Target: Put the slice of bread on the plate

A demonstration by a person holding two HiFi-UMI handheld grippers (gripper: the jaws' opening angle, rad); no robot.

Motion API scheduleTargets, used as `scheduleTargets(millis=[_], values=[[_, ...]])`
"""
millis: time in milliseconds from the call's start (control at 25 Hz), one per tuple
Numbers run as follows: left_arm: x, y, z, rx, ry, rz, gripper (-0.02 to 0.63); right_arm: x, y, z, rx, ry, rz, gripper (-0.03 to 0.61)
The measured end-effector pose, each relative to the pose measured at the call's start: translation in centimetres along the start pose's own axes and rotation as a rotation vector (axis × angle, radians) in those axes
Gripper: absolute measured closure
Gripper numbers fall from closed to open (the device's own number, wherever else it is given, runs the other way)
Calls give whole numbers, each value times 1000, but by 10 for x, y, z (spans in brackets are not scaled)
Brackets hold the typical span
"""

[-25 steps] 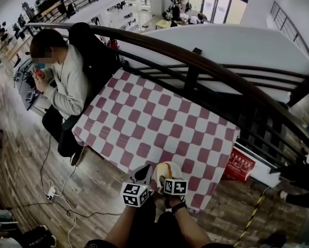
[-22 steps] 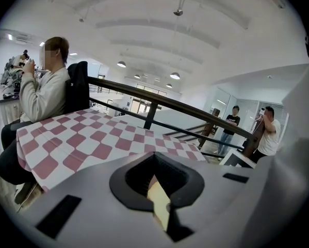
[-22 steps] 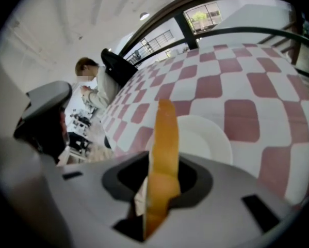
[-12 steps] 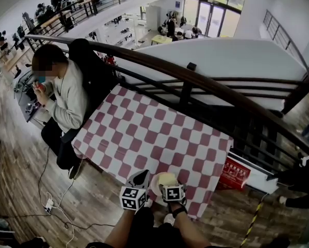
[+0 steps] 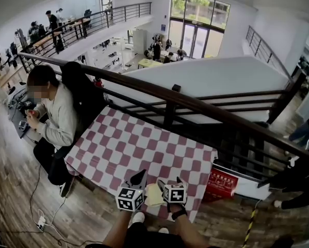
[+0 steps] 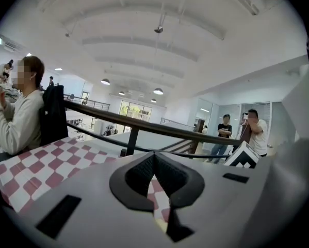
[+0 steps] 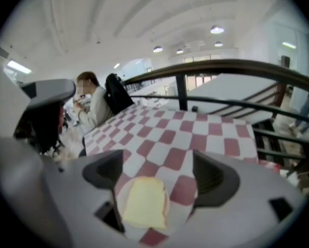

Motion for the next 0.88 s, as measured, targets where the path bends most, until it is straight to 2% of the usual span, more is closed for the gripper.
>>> scheduleTargets(millis=[160,320,440,560,640,720,880], values=[[-1,-12,46,59,-75,-8,597,-42,11,48,-61,-161,24,157],[-1,-24,81,91,-121,-6,597,-81,26,85,-188,-300,35,184],[-6,-36,103,122,-171,-28,597,-111,39,103,-228,-409,46,273],[-10,-44,120,150,-205,-39,597,-136,51,117,-228,-498,87,448],[-12,-47,127,163,-215,-36,597,-149,56,123,-213,-544,110,508],[-14,-50,131,167,-224,-36,597,-162,59,128,-198,-582,118,547],[-17,-52,139,170,-242,-43,597,-185,64,139,-199,-661,114,563]])
Point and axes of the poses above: the fingertips, and each gripper's own axes: x forward along the fingers, y to its left, z out of its top, the point moved 9 cm from there along -x, backward along the fingers, and after that the axes turned 5 degrees about x, right-handed, at the moved point
